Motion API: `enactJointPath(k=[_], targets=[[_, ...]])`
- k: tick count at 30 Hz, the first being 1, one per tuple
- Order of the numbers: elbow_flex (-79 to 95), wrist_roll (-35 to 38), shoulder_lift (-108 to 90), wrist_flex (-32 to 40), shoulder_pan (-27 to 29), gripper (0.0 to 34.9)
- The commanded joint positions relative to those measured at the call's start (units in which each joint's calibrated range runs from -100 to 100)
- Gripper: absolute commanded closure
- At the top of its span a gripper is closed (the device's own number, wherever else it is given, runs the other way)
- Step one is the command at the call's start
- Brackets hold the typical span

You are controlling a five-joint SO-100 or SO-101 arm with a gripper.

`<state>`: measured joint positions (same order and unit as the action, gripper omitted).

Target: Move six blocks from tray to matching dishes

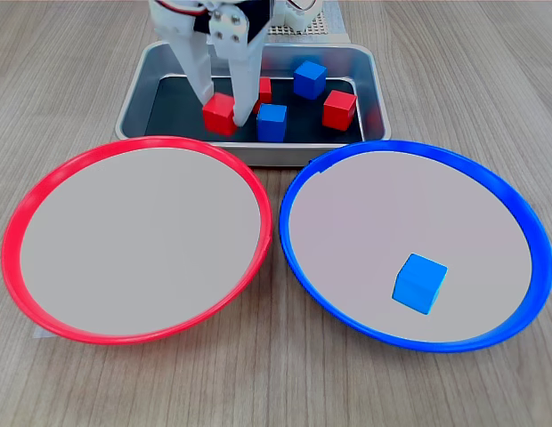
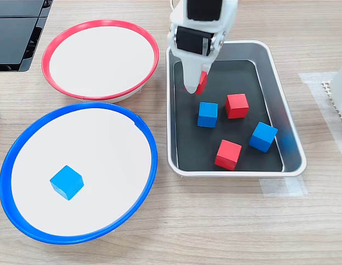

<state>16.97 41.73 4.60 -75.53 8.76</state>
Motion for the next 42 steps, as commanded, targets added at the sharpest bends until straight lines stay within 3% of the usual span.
enactJointPath(k=[1,4,8,11,13,14,15,16,19,21,22,25,27,30,31,33,36,42], targets=[[-14.1,-3.3,-0.6,-14.6,0.2,34.7],[-25.3,-13.9,2.3,-12.7,-1.4,34.7],[-35.6,-25.0,9.2,1.4,-0.2,34.7],[-37.3,-27.8,13.0,12.1,0.7,34.7],[-35.5,-27.1,13.6,14.9,0.7,34.6],[-33.0,-26.3,13.8,17.2,0.7,26.2],[-31.6,-25.7,13.8,18.3,0.8,20.3],[-30.0,-25.5,13.7,19.4,1.0,17.2],[-27.7,-25.0,12.4,18.3,1.3,15.9],[-26.1,-24.7,11.1,17.1,1.5,16.5],[-24.7,-24.5,9.8,16.1,1.5,18.8],[-16.6,-24.8,2.3,9.3,1.8,34.4],[-6.6,-26.3,-5.3,4.3,1.3,34.6],[5.3,-28.6,-13.4,2.4,-1.1,34.6],[8.1,-29.6,-15.1,2.4,-1.8,32.8],[12.8,-32.4,-17.5,2.7,-3.3,23.1],[15.8,-36.3,-17.7,3.3,-5.5,16.8],[16.2,-39.9,-13.9,5.3,-7.8,15.6]])
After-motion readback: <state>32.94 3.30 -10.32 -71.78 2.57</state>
